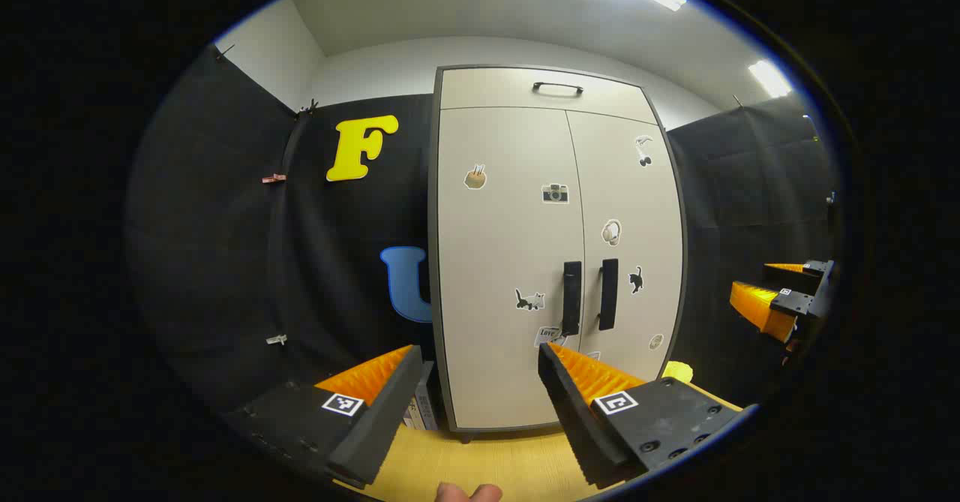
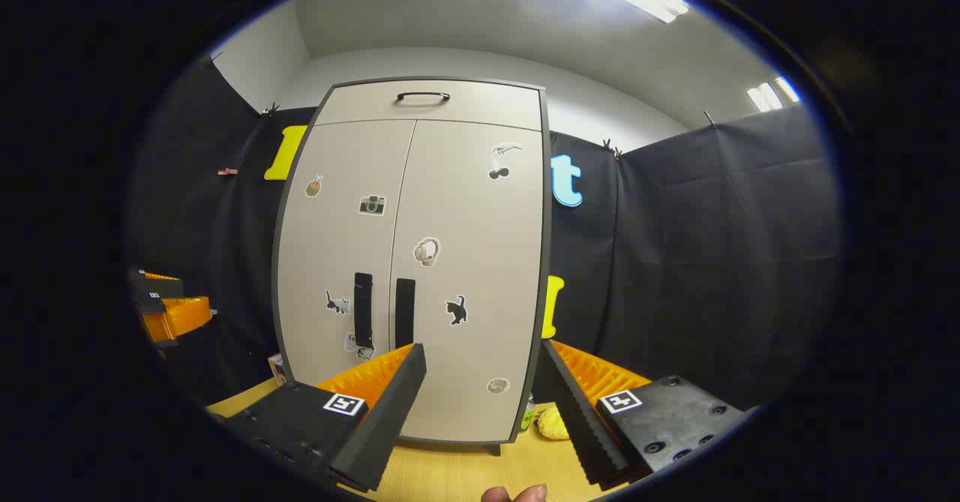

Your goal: Open the right door of the double-door shoe cabinet with the right hand, and open the left door with the left hand.

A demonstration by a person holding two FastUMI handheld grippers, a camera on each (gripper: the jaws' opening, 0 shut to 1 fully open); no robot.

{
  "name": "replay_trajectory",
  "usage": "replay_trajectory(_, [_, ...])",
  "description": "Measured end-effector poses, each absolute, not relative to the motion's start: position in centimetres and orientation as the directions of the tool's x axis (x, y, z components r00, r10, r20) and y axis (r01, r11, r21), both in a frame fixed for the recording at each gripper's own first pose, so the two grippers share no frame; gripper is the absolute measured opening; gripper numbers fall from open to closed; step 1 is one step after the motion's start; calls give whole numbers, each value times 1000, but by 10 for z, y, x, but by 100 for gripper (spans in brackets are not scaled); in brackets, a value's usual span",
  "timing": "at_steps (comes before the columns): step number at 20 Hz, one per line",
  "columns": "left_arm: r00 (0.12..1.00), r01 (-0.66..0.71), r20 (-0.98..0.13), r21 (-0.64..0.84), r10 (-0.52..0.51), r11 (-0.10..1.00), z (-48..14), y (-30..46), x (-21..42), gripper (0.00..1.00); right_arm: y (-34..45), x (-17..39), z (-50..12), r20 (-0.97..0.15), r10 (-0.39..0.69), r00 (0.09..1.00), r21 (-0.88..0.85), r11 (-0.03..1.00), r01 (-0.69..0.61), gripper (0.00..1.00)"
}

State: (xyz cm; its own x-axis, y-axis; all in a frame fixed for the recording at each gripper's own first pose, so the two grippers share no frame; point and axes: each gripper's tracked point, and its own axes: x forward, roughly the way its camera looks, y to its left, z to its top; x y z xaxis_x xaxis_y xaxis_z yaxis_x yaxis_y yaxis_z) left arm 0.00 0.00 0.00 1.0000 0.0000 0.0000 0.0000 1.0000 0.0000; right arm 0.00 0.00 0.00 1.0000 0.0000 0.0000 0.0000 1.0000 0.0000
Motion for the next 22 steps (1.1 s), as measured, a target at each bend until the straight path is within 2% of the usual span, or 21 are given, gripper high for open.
replay_trajectory(22, [1000, -18, 14, -9, 19, 1000, 4, 16, -2, 95, 19, 1, 4, -15, 50, 999, 34, 998, -49, 98])
